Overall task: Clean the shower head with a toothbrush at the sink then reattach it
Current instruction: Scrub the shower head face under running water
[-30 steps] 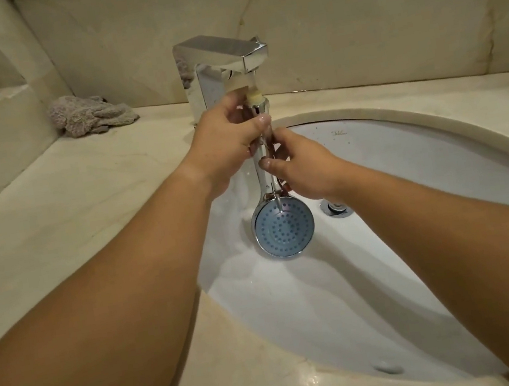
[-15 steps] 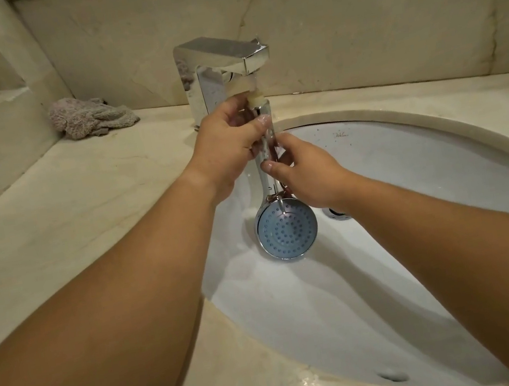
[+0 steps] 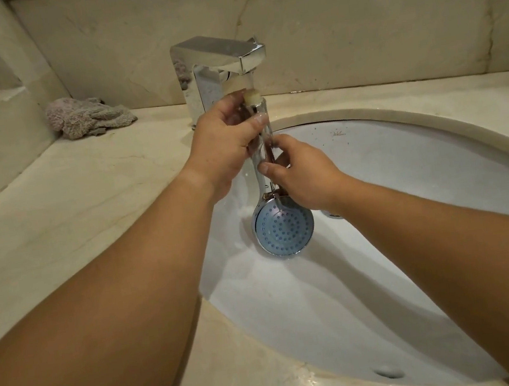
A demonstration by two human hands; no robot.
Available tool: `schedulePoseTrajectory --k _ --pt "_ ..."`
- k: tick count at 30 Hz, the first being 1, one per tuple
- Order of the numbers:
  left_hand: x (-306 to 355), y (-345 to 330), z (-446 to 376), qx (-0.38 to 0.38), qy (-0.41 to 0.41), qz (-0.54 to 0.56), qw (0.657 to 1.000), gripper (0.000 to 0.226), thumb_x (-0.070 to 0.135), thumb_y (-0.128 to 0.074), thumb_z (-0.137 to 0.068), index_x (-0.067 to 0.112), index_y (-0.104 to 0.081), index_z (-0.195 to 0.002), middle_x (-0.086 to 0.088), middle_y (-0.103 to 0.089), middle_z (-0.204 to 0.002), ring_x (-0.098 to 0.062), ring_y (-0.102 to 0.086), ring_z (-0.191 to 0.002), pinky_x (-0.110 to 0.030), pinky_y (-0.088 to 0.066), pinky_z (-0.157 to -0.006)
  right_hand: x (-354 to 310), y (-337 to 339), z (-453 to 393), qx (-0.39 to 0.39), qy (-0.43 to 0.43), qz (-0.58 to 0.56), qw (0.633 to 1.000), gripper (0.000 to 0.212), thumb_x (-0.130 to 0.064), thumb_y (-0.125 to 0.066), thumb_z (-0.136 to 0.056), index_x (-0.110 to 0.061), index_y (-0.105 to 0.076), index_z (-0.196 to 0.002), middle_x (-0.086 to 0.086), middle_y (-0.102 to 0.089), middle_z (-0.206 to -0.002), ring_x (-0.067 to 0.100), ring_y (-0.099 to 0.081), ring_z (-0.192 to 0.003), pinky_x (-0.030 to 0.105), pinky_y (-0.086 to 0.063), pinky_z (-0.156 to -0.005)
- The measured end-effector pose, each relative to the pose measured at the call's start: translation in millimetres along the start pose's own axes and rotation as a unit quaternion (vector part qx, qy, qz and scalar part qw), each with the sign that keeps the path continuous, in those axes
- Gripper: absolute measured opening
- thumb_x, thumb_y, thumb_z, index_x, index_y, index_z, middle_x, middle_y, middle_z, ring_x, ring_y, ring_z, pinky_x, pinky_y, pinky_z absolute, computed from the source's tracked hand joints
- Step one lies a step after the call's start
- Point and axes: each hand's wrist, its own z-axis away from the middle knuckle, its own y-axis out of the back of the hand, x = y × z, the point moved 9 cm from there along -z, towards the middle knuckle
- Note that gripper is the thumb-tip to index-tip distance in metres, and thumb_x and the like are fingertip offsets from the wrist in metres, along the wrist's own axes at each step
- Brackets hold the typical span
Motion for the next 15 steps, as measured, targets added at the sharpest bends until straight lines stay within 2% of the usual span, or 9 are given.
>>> schedulePoseTrajectory --k 6,12,15 --pt "-0.7 0.9 -0.9 0.003 -0.001 -0.005 1.0 0.036 -0.001 -0.066 -0.096 0.014 -0.064 -0.128 0.002 -0.072 -0.093 -0.016 -0.068 -0.084 -0.026 -0.057 -0.07 3.5 -1.4 1.6 -0.003 -0.012 -0.022 1.0 0.043 -0.034 -0.062 -0.093 -0.034 -0.047 -0.133 -0.004 -0.066 -0.088 0.015 -0.065 -0.081 0.036 -0.056 -0.077" --pt "-3.5 2.9 -3.2 0.004 0.001 -0.014 1.0 0.033 0.002 -0.068 -0.095 0.018 -0.065 -0.124 0.002 -0.072 -0.096 -0.016 -0.067 -0.088 -0.03 -0.057 -0.076 2.4 -1.3 1.1 -0.009 -0.008 -0.01 1.0 0.043 -0.036 -0.061 -0.094 -0.033 -0.046 -0.134 -0.007 -0.067 -0.089 0.009 -0.063 -0.08 0.025 -0.051 -0.068" --pt "-4.1 3.0 -3.8 0.003 0.0 -0.014 1.0 0.035 0.002 -0.068 -0.095 0.02 -0.065 -0.125 0.004 -0.073 -0.097 -0.013 -0.068 -0.088 -0.028 -0.056 -0.075 3.6 -2.0 0.0 -0.015 -0.011 -0.011 1.0 0.044 -0.037 -0.06 -0.094 -0.034 -0.045 -0.136 -0.005 -0.068 -0.093 0.011 -0.065 -0.081 0.027 -0.052 -0.069"
